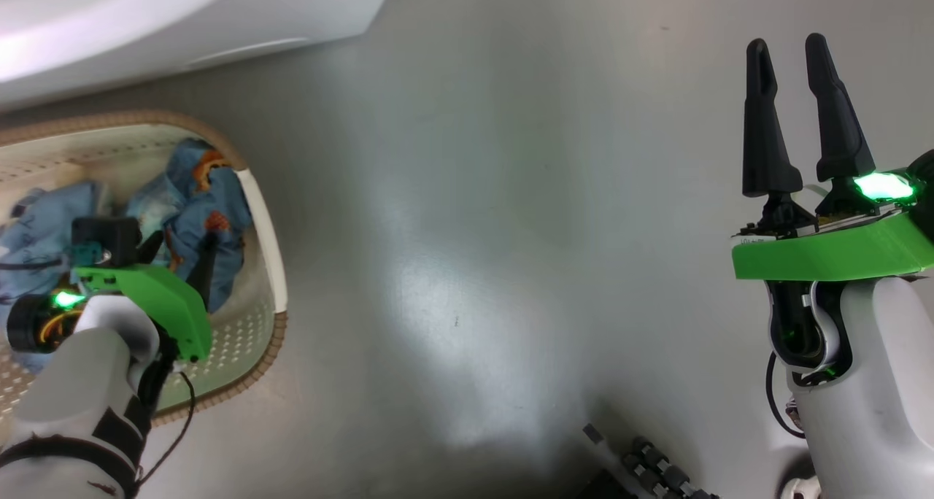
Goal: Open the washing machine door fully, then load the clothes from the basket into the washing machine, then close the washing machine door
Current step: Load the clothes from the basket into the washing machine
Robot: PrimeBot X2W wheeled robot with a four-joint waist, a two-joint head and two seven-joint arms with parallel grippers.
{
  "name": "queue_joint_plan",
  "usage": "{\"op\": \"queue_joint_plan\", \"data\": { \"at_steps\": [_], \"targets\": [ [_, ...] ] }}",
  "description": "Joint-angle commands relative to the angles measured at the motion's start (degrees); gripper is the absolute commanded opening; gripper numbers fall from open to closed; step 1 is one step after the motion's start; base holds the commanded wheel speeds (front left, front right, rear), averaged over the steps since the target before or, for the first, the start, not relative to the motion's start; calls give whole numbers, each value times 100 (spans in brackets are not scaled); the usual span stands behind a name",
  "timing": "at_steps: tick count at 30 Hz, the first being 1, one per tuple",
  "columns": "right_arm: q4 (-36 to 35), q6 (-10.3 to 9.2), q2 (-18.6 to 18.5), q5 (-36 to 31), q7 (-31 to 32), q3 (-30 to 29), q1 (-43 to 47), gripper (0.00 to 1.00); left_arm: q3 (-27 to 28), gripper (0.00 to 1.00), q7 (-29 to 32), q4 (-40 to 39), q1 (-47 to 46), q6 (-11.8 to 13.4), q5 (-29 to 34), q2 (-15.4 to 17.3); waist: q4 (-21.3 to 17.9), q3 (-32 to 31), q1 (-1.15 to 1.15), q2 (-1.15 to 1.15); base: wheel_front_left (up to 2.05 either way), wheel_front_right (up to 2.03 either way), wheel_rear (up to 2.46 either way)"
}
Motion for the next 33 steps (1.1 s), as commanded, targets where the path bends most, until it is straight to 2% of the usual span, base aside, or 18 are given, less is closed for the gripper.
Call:
{"op": "queue_joint_plan", "data": {
  "at_steps": [1, 7, 8, 9, 10, 11, 21, 33],
  "targets": [
    [-142, 32, 10, -54, -45, 120, 107, 100, 39, 100, 37, 37, 17, 3, -105, 235, -100, 85, 0, 0, 0, 0, 0],
    [-126, 32, 68, -48, -45, 156, 104, 100, -87, 100, 134, 145, -69, 3, -161, 339, -208, 108, 0, 0, 0, 0, 0],
    [-122, 32, 78, -46, -45, 166, 103, 100, -113, 64, 160, 158, -72, 3, -163, 352, -229, 102, 0, 0, 0, 0, 0],
    [-118, 32, 88, -45, -45, 174, 104, 100, -131, 23, 170, 169, -72, 3, -172, 366, -245, 94, 0, 0, 0, 0, 0],
    [-118, 32, 88, -45, -45, 174, 104, 100, -131, 23, 170, 169, -72, 3, -172, 366, -245, 94, 0, 0, 0, 0, 0],
    [-111, 32, 104, -42, -45, 183, 105, 100, -145, 0, 195, 184, -66, 3, -225, 369, -267, 72, 0, 0, 0, 0, 0],
    [-55, 32, 112, -52, -45, 123, 174, 100, -102, 0, 19, 225, 59, 3, -528, 277, -186, -320, 0, 0, 0, 0, 0],
    [248, 32, -89, -77, -45, 130, 539, 100, 105, 0, -564, 69, 924, 3, -1123, -8, 109, -1679, 0, 0, 0, 0, 0]
  ]
}}
